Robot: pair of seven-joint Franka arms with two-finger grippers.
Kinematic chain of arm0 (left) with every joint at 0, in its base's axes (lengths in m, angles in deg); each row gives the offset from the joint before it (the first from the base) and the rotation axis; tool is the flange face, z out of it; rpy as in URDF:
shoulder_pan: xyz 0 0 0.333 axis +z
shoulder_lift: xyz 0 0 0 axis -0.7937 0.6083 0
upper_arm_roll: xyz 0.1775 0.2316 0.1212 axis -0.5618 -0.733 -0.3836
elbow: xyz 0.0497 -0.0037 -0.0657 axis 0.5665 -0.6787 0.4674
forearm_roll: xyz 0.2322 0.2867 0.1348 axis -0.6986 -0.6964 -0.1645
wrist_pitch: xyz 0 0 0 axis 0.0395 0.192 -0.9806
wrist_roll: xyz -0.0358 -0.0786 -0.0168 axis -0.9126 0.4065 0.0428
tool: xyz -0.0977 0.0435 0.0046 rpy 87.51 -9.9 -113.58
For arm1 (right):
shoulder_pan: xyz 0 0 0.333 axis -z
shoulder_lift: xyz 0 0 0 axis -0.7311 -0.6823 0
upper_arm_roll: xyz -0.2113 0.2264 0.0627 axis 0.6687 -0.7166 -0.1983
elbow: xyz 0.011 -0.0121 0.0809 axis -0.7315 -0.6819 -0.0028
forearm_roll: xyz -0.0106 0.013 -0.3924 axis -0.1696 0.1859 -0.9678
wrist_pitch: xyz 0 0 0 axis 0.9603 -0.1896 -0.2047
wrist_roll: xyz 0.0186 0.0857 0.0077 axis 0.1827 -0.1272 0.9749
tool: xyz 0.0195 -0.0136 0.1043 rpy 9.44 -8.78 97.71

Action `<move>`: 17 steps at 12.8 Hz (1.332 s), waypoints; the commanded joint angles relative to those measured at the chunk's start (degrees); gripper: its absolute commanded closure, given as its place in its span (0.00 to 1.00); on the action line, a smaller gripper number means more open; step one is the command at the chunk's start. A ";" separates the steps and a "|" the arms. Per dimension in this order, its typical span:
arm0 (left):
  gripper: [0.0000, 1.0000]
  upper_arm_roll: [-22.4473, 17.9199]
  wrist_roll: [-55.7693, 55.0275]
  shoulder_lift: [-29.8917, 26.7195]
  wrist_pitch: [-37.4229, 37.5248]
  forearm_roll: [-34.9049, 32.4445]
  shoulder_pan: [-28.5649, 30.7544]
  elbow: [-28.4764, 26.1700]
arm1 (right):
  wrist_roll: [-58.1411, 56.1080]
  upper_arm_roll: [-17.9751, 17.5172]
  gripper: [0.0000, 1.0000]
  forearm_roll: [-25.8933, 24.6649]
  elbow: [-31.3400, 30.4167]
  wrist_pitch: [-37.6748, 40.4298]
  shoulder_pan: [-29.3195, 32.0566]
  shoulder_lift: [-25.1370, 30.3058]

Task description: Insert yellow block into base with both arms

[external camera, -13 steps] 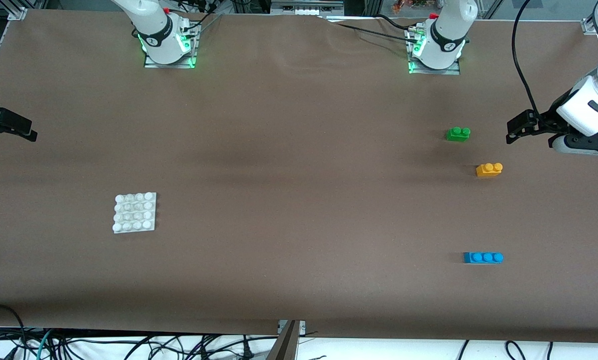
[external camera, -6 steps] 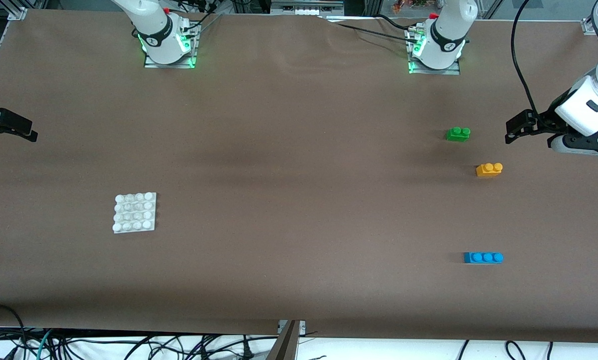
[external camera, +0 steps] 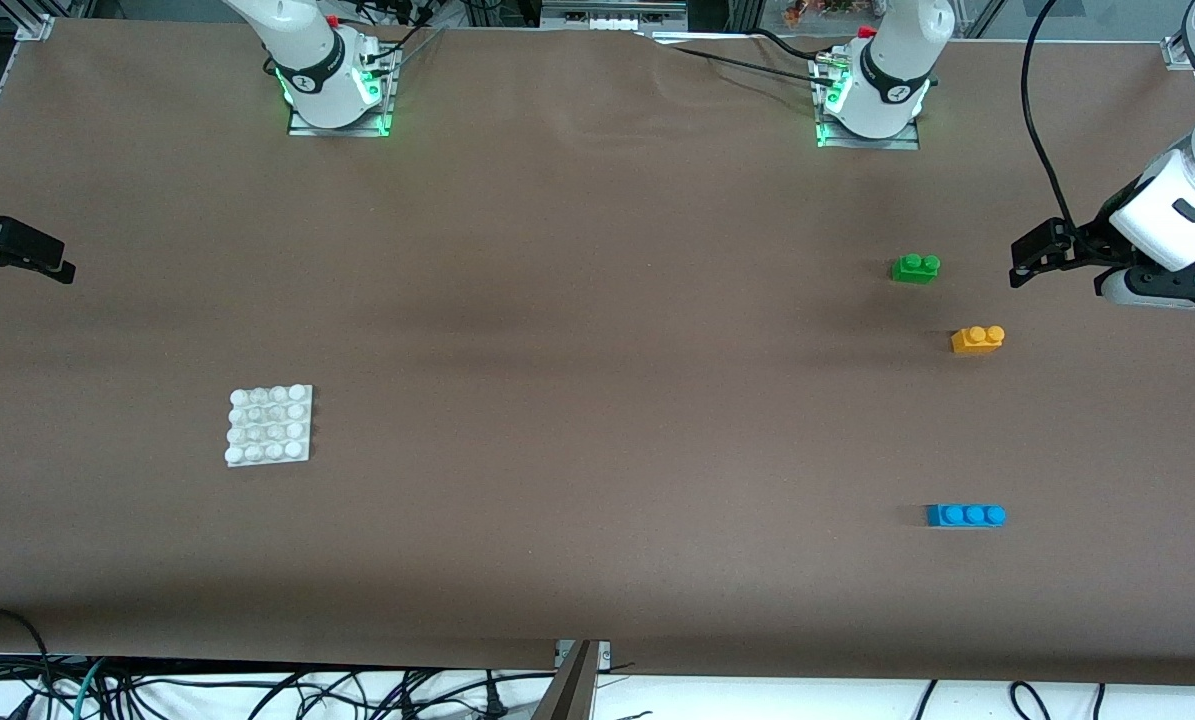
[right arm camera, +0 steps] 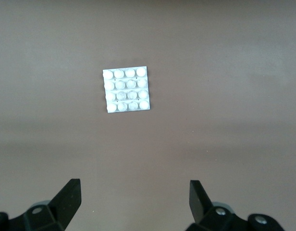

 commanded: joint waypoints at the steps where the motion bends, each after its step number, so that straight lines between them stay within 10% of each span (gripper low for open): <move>1: 0.00 0.21 0.04 1.01 1.64 -0.92 -0.04 2.03 | 0.62 -0.80 0.00 -0.80 0.92 0.31 0.77 -0.29; 17: 0.00 0.04 0.31 1.89 2.35 -0.13 0.40 3.18 | 0.71 -0.71 0.00 -0.28 0.83 -2.92 0.95 -2.57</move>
